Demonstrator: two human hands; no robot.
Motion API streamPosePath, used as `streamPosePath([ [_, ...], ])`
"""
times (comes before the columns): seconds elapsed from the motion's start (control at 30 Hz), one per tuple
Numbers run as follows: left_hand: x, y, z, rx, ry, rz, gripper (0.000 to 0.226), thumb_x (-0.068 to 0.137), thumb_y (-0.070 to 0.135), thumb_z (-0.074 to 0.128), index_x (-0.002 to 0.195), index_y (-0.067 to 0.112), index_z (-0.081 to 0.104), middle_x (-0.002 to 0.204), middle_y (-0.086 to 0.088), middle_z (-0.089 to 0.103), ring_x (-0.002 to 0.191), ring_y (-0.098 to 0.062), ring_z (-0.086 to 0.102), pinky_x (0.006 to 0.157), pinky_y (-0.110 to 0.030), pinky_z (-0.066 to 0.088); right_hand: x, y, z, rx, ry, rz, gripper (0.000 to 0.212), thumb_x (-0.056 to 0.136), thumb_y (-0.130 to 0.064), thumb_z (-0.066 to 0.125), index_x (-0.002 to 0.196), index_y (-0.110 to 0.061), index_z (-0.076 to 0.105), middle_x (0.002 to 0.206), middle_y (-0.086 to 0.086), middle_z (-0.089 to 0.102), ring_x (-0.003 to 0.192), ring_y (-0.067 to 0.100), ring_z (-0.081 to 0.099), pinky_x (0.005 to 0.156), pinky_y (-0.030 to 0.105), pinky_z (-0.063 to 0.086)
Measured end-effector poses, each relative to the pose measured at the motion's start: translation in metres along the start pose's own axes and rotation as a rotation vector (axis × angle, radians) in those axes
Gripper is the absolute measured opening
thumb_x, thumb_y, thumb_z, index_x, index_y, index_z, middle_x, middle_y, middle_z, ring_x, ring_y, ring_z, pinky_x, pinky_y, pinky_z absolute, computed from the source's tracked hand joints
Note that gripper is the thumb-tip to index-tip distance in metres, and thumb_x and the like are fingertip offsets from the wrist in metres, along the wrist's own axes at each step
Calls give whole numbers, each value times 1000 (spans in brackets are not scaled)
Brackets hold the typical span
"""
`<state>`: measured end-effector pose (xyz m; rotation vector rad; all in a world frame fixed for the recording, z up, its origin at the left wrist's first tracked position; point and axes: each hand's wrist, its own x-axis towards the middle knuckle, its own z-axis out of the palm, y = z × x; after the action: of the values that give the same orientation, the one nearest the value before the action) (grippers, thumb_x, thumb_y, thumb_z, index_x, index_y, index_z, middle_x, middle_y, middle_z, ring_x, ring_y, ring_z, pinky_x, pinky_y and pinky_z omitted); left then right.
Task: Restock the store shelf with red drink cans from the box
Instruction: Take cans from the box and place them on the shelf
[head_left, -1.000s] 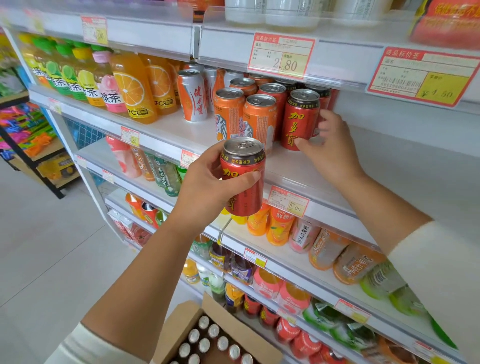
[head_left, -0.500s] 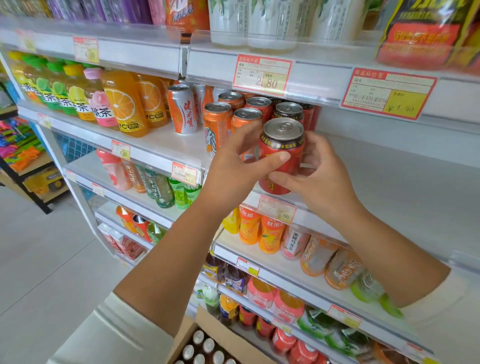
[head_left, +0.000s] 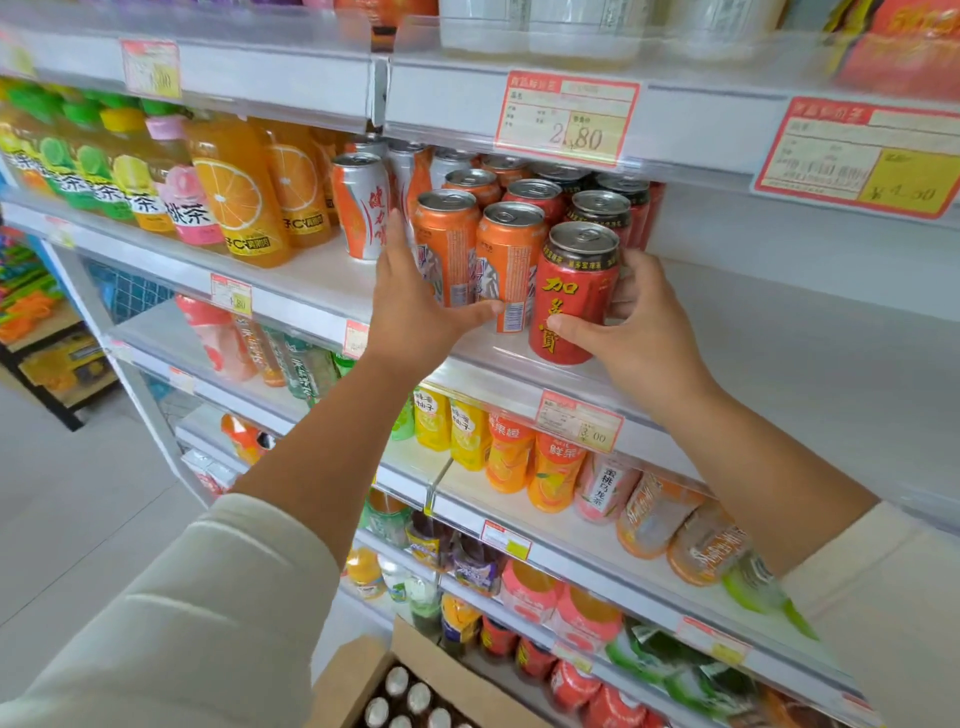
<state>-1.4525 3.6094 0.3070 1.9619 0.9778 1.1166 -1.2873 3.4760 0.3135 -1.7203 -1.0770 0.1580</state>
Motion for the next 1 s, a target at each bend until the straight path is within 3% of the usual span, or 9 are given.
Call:
streamPosePath([
  [0.1, 2, -3, 11, -9, 28, 42, 142, 51, 53, 91, 157, 20, 2, 153, -8, 35, 143, -21, 35, 116, -45, 35, 1, 1, 4, -8, 14, 5, 88, 59, -42, 85, 134, -32, 41, 124, 1, 60, 106, 17, 63, 94, 43, 52],
  [0.2, 1, -4, 17, -19, 59, 40, 136, 59, 34, 95, 158, 16, 3, 154, -9, 34, 143, -21, 33, 117, -40, 32, 2, 1, 6, -15, 27, 0, 87, 63, -37, 86, 136, -28, 40, 126, 1, 59, 106, 18, 63, 95, 43, 52],
  [0.3, 1, -6, 20, -15, 84, 35, 132, 63, 29, 93, 158, 16, 2, 155, -9, 31, 144, -20, 30, 116, -30, 27, 2, 1, 9, -25, 39, 5, 86, 65, -34, 87, 136, -23, 40, 126, 2, 58, 107, 17, 61, 95, 42, 51],
  [0.5, 7, -13, 14, -23, 69, 10, 132, 62, 32, 93, 158, 22, 2, 155, -8, 34, 144, -21, 33, 117, -43, 33, 6, -1, 15, -22, 22, 17, 86, 57, -48, 80, 131, -26, 41, 124, 2, 59, 108, 19, 61, 94, 44, 51],
  [0.73, 11, -18, 9, -71, 32, 7, 134, 58, 39, 92, 156, 30, 1, 157, -2, 33, 143, -18, 36, 114, -49, 38, 7, 1, 20, -4, 22, 1, 78, 68, -32, 84, 133, -24, 41, 126, 3, 58, 109, 18, 60, 96, 43, 50],
  [0.83, 6, -14, 4, -64, 40, 11, 133, 62, 36, 92, 157, 25, 0, 158, -3, 32, 145, -17, 32, 116, -46, 34, 3, -4, 18, -16, 14, 18, 84, 69, -34, 84, 138, -23, 37, 130, 4, 55, 112, 16, 58, 100, 39, 48],
  [0.93, -22, -7, -8, -32, 99, 22, 113, 75, 31, 86, 158, 21, 10, 159, 0, 29, 143, -6, 27, 117, -27, 27, -21, -15, 9, -69, 142, -105, 78, 76, -33, 79, 141, -19, 38, 127, 2, 48, 113, 12, 52, 99, 28, 44],
  [1.0, -54, -17, -19, -15, 162, 33, 91, 84, 31, 78, 155, 20, 23, 154, 0, 35, 141, -9, 33, 116, -34, 32, -52, -20, 5, -39, 251, -315, 55, 83, -24, 72, 131, -17, 47, 112, 2, 48, 102, 16, 53, 92, 29, 46],
])
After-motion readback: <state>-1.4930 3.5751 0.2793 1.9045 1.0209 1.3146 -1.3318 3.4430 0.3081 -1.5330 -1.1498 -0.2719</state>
